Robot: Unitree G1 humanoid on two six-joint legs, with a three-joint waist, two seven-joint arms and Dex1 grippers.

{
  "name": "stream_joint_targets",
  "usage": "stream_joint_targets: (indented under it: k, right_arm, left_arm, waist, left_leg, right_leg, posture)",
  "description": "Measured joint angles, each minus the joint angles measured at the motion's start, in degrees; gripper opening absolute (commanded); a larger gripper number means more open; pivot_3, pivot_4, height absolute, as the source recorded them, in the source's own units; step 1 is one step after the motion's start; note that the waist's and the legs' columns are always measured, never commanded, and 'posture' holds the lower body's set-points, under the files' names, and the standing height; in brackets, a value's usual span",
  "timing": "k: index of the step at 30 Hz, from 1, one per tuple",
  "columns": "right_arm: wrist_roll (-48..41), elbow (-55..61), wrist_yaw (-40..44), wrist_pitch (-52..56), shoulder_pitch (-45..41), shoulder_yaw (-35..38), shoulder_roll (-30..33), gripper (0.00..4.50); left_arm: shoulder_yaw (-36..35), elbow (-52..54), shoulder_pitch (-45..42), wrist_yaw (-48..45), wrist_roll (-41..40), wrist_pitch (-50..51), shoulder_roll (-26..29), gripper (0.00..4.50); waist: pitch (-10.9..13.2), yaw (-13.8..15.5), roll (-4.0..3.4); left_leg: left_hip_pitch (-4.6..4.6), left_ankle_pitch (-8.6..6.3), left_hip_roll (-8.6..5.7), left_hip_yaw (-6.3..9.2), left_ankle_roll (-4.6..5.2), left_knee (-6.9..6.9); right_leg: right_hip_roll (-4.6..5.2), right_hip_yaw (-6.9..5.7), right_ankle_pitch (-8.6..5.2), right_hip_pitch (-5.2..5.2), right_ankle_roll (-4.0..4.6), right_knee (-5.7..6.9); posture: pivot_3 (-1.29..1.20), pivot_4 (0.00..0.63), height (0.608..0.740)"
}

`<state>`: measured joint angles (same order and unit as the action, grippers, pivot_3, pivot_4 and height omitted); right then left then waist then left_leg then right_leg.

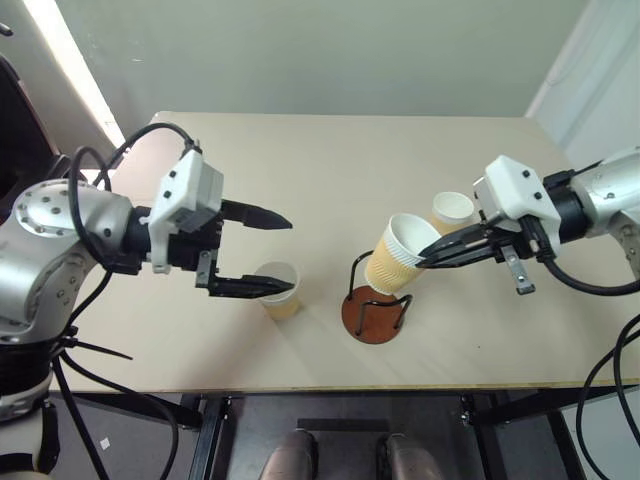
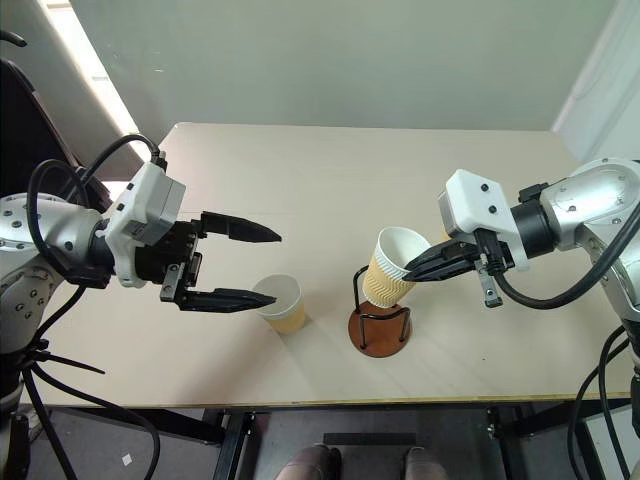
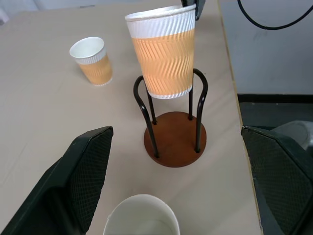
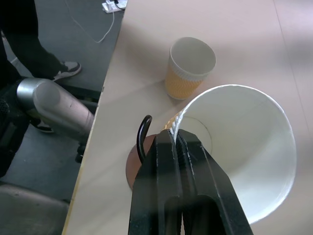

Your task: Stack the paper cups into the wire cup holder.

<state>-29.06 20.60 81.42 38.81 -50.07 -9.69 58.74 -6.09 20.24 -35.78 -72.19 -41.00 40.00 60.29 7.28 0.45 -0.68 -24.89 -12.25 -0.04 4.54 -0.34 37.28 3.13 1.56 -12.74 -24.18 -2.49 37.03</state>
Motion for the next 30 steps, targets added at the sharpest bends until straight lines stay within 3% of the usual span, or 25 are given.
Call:
stream_joint_targets:
  k: [1,4,15,21,25,30]
  right_arm:
    - [0.61,0.17,-0.08,-0.11,0.0,-0.63,-0.08,0.05]
    - [1.51,0.4,-0.68,0.24,-0.03,-1.53,-0.55,0.65]
    - [5.34,-4.43,-1.77,-0.45,-2.81,-3.46,-1.42,4.33]
    - [20.65,-29.65,-6.22,-15.81,-8.01,-7.02,-2.97,4.33]
    - [30.43,-46.51,-7.96,-27.13,-11.44,-11.75,-7.58,4.33]
    - [38.99,-65.78,-11.36,-38.37,-16.4,-14.82,-15.0,4.33]
  left_arm:
    - [0.0,0.0,-0.02,0.04,0.0,0.0,0.0,4.5]
    - [0.01,-0.01,-0.05,0.07,0.0,0.0,-0.01,4.5]
    - [1.33,-1.68,-1.57,2.75,3.26,-1.42,-1.79,4.5]
    - [5.31,-7.89,-6.26,8.76,10.53,-3.8,-6.14,4.5]
    - [6.56,-7.69,-6.26,8.46,11.22,-4.4,-7.2,4.5]
    - [6.7,-6.68,-5.58,8.38,11.33,-4.5,-7.15,4.5]
  waist:
    - [0.0,0.0,0.0]
    - [0.0,0.0,0.0]
    - [0.0,0.01,0.0]
    - [-0.01,0.13,0.02]
    - [0.01,-0.25,-0.01]
    - [0.03,-0.32,-0.06]
  left_leg:
    - [0.0,0.0,0.0,0.0,0.0,-0.01]
    - [0.0,0.0,0.0,0.0,-0.01,-0.02]
    - [-0.01,0.0,0.0,0.03,0.01,-0.02]
    - [0.02,0.06,-0.01,0.13,0.23,0.0]
    - [0.0,0.15,0.02,0.13,0.14,-0.16]
    - [-0.06,0.18,0.11,0.13,0.06,-0.35]
  right_leg:
    - [0.0,0.0,0.0,-0.01,0.0,0.0]
    - [0.0,0.0,0.0,-0.01,0.0,0.0]
    - [0.0,-0.02,0.05,-0.02,0.03,0.02]
    - [0.04,-0.02,0.49,-0.02,0.17,-0.08]
    - [0.0,0.01,0.83,-0.24,-0.28,0.01]
    - [-0.05,-0.03,0.83,-0.46,-0.25,0.08]
  posture:
    - [0.0,0.15,0.74]
    - [0.0,0.15,0.74]
    - [0.0,0.15,0.74]
    - [0.0,0.15,0.74]
    - [0.0,0.15,0.74]
    - [0.0,0.15,0.74]
